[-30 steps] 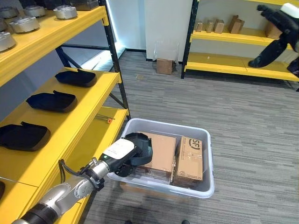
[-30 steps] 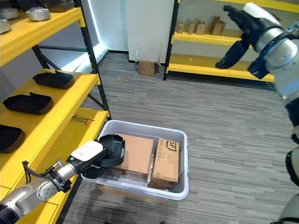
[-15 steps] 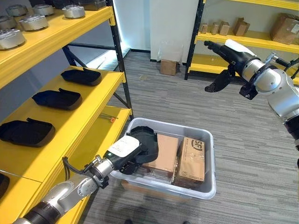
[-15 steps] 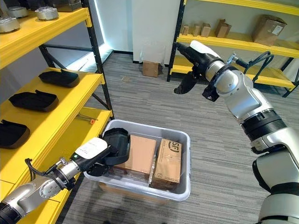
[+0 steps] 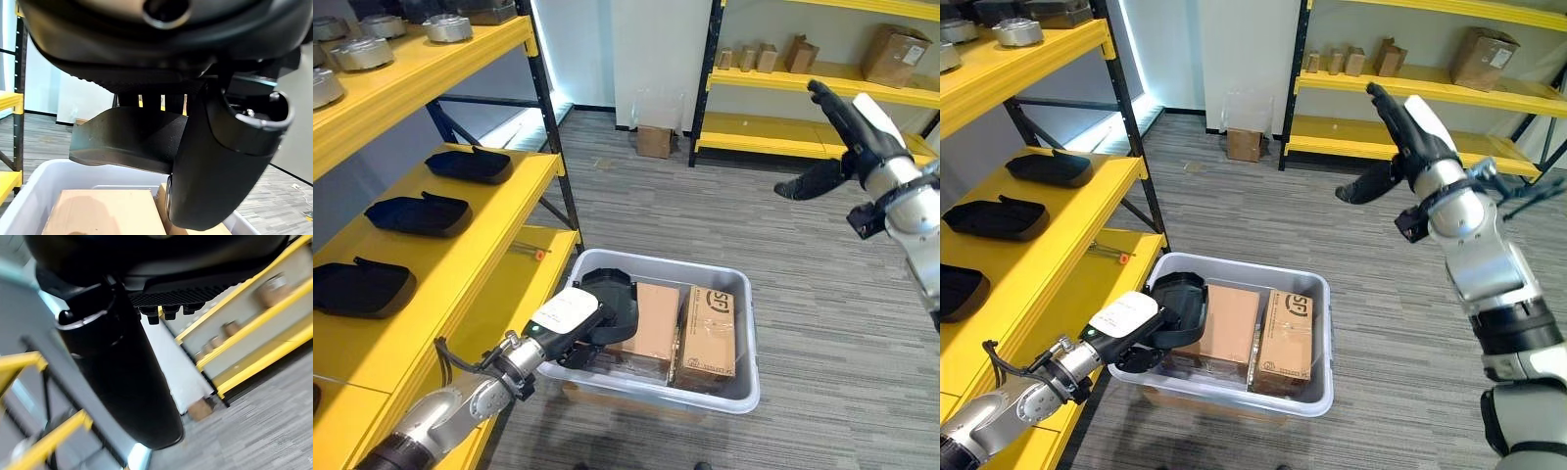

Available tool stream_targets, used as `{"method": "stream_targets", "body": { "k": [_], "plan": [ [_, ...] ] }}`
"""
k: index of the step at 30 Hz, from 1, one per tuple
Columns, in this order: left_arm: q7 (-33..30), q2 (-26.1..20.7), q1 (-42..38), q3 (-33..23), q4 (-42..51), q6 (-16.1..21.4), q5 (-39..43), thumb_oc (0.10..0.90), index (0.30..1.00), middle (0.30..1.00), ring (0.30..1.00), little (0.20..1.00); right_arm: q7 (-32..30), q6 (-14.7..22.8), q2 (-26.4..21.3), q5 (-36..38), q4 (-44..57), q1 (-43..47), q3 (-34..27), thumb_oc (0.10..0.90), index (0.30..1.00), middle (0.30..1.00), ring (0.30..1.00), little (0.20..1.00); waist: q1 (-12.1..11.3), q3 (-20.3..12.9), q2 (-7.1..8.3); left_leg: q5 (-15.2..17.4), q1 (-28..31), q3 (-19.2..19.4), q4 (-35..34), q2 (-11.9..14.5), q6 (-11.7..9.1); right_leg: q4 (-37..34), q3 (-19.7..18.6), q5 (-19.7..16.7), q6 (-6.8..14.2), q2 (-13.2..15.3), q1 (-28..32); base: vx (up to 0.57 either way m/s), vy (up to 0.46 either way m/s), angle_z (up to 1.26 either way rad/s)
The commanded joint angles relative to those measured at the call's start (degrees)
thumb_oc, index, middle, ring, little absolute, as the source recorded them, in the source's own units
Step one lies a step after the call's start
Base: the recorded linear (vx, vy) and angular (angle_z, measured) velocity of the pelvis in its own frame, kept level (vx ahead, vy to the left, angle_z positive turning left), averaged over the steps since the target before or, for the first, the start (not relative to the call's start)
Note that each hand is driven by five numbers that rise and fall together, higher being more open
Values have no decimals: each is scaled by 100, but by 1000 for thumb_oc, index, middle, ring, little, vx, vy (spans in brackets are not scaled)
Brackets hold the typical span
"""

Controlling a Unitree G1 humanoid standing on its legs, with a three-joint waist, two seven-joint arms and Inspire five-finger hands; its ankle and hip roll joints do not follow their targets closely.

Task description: Move parts from the plastic box to the shelf.

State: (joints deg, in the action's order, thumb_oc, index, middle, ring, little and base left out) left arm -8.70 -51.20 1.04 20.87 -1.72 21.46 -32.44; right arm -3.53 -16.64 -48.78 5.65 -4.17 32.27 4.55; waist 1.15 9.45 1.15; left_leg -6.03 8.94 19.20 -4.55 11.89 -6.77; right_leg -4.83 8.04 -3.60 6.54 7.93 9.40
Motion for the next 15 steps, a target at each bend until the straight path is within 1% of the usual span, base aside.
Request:
{"method": "stream_targets", "body": {
  "k": [1,2,4,6,8,9,10,13,15],
  "plan": [
    [-887,208,-460,-652,621,102,-182,400,300,300,300,300,-1175,792,87,41,560,-18,-468,900,1000,1000,1000,1000,-90,-288,-70,101,-83,-546,113,447,-142,1049,267,744,-78,140,-183,-31,-96,3],
    [-951,286,-437,-692,658,77,-257,400,300,300,300,300,-1347,996,370,13,687,-249,-588,900,1000,1000,1000,1000,-99,-238,-109,85,-142,-598,153,478,-145,1153,258,818,-116,100,-216,-36,-113,4],
    [-1079,403,-395,-740,700,85,-421,400,300,300,300,300,-1431,1244,712,-178,867,-652,-720,900,1000,1000,1000,1000,-113,-165,-164,45,-243,-687,220,528,-141,1356,256,951,-200,30,-282,-43,-108,5],
    [-1178,481,-351,-780,736,74,-518,400,300,300,300,300,-1551,1399,901,-151,967,-945,-768,900,1000,1000,1000,1000,-127,-107,-213,-5,-320,-758,259,567,-138,1528,258,1064,-261,-29,-328,-36,-87,12],
    [-1271,524,-266,-865,828,89,-621,400,300,300,300,300,-1641,1632,1060,-165,1028,-1280,-824,900,1000,1000,1000,1000,-155,-32,-268,-113,-443,-854,313,625,-144,1773,279,1217,-335,-118,-394,-32,-87,21],
    [-1300,525,-246,-872,834,96,-641,400,300,300,300,300,-1646,1664,1079,-175,1033,-1326,-830,900,1000,1000,1000,1000,-153,-29,-274,-136,-464,-875,321,637,-150,1817,287,1242,-348,-132,-412,-48,-94,22],
    [-1417,534,-164,-939,937,141,-707,400,300,300,300,300,-1703,1767,1159,-176,1057,-1515,-817,900,1000,1000,1000,1000,-203,64,-326,-357,-596,-971,369,711,-174,2042,313,1365,-399,-215,-486,-54,-101,32],
    [-1587,446,36,-1173,1154,221,-828,400,300,300,300,300,-1792,1924,1246,-169,997,-1654,-781,900,1000,1000,1000,1000,-316,205,-365,-697,-775,-1173,380,832,-219,2399,444,1519,-457,-286,-613,-71,-123,29],
    [-1717,334,172,-1325,1277,283,-905,400,300,300,300,300,-1934,2012,1238,-227,971,-1724,-760,900,1000,1000,1000,1000,-349,263,-371,-877,-854,-1067,360,936,-256,2493,617,1571,-474,-269,-648,-96,-110,22]
  ]
}}
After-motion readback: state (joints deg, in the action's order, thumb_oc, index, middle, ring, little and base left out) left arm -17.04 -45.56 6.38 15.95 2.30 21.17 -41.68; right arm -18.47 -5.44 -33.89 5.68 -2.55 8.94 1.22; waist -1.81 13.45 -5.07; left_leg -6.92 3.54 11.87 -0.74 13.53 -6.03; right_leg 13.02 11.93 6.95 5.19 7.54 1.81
